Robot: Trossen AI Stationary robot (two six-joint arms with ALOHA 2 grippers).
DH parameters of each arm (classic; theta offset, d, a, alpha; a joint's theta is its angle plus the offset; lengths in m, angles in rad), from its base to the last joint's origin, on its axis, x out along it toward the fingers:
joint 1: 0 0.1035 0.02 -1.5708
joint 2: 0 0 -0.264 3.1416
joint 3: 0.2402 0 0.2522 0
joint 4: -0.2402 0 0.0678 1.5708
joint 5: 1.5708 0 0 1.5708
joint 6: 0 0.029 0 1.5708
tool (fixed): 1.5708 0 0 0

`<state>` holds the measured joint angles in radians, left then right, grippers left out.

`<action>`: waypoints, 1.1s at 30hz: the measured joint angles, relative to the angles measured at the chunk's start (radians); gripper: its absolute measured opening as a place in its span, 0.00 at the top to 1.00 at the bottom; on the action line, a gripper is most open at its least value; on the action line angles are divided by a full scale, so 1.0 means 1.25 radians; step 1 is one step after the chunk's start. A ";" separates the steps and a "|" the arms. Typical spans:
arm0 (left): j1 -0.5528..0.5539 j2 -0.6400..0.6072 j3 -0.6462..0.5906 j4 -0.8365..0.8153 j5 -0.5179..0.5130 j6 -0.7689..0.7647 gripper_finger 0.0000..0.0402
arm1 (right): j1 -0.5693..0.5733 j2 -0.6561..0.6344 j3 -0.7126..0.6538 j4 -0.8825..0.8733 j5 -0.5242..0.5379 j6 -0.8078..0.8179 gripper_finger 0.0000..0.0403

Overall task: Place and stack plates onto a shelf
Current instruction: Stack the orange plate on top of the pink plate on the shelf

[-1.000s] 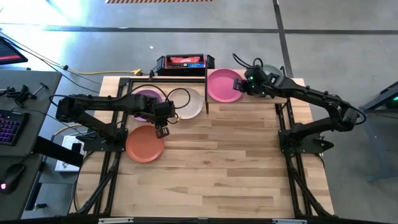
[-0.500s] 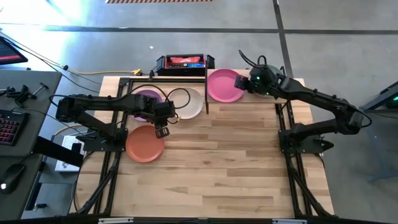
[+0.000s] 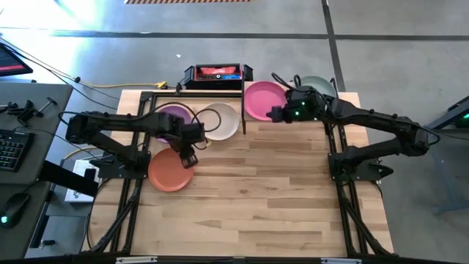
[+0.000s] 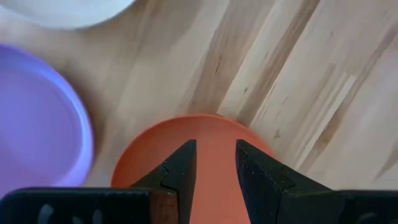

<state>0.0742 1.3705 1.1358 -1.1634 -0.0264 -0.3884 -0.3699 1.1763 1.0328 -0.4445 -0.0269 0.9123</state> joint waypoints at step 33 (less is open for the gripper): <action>-0.206 0.197 -0.001 0.016 -0.037 -0.698 0.75 | 0.042 0.000 0.000 -0.169 -0.188 -0.213 0.78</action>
<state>-0.1835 1.6171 1.1351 -1.1435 -0.0722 -1.2604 -0.3176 1.1763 1.0328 -0.6552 -0.2619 0.6461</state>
